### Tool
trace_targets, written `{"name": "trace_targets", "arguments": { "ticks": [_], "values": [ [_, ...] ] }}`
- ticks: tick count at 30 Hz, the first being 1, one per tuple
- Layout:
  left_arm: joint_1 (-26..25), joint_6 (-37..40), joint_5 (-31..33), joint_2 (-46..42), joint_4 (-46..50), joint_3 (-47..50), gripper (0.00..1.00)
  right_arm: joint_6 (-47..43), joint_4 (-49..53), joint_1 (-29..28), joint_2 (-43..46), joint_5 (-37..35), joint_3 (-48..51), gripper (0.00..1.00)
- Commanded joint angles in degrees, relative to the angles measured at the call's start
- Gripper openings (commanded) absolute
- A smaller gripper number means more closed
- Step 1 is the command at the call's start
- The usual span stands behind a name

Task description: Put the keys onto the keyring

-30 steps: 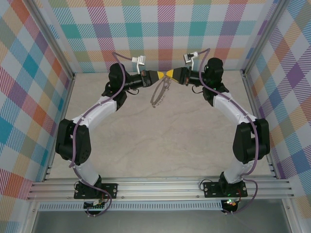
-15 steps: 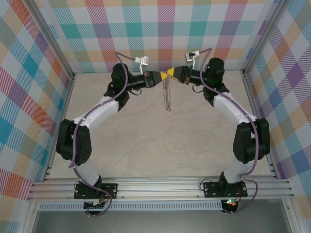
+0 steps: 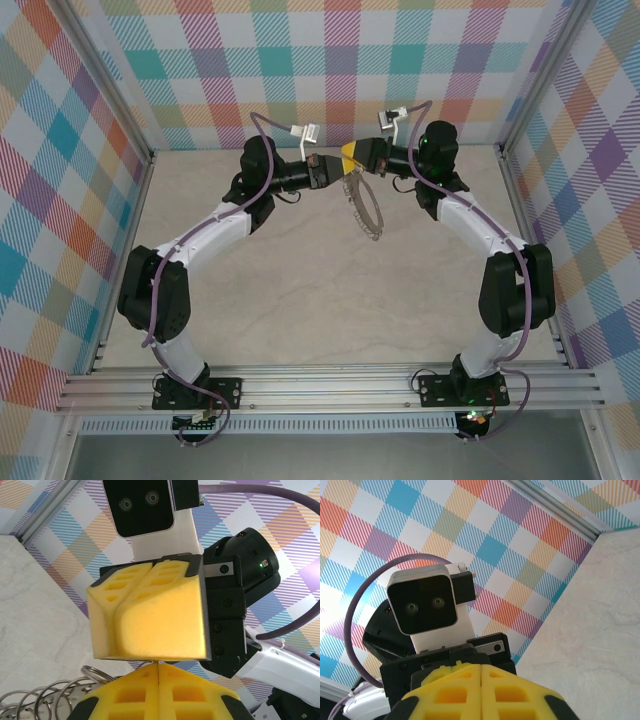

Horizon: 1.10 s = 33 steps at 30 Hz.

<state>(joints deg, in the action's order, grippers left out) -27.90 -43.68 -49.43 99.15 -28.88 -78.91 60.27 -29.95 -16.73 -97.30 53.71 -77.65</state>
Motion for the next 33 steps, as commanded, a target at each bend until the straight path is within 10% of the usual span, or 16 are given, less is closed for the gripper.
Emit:
{"name": "trace_targets", "arguments": {
  "ticks": [1, 6, 33],
  "values": [
    [-0.34, 1.50, 0.30, -3.76, -4.50, 0.78, 0.00, 0.91, -0.15, 0.92, 3.08, -2.24, -0.51, 0.23],
    [0.01, 2.06, -0.30, -4.46, -4.53, 1.04, 0.00, 2.96, -2.03, 4.22, 5.88, -5.21, 2.10, 0.50],
    [2.24, 1.75, -7.12, -5.65, -5.94, -3.02, 0.00, -26.28, 14.08, -0.35, 25.25, -17.70, 19.96, 0.63]
  ]
}}
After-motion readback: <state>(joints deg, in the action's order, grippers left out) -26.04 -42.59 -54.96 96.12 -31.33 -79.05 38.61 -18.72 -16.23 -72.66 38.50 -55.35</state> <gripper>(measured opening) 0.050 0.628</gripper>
